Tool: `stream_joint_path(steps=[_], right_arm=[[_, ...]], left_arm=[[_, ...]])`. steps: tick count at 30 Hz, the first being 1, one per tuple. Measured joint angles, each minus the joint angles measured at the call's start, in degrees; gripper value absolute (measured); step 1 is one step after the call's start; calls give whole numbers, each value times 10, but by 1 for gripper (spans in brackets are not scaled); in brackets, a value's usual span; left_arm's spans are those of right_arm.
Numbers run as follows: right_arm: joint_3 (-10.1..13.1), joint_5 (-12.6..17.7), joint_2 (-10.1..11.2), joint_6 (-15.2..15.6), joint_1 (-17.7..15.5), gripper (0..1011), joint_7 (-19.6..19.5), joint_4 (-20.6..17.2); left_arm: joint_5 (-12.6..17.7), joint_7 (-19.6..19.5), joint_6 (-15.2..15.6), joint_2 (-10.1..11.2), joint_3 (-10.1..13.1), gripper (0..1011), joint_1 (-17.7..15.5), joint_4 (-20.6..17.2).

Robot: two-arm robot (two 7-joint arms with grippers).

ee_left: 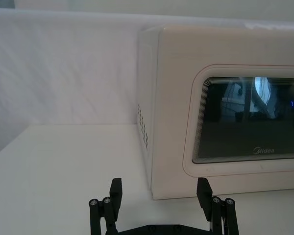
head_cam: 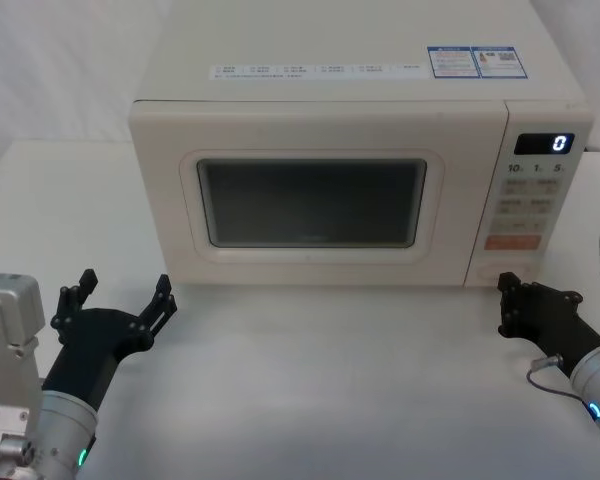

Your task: Press the button to open the microwave door with one hand; close the microwave door with the other hand.

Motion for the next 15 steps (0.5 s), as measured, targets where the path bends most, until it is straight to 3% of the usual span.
stream_joint_path(steps=[15], right_arm=[[-12,14,0,-18,26,0,-7,45]], left_arm=[[0,0,0,0,0,1001,0,0]])
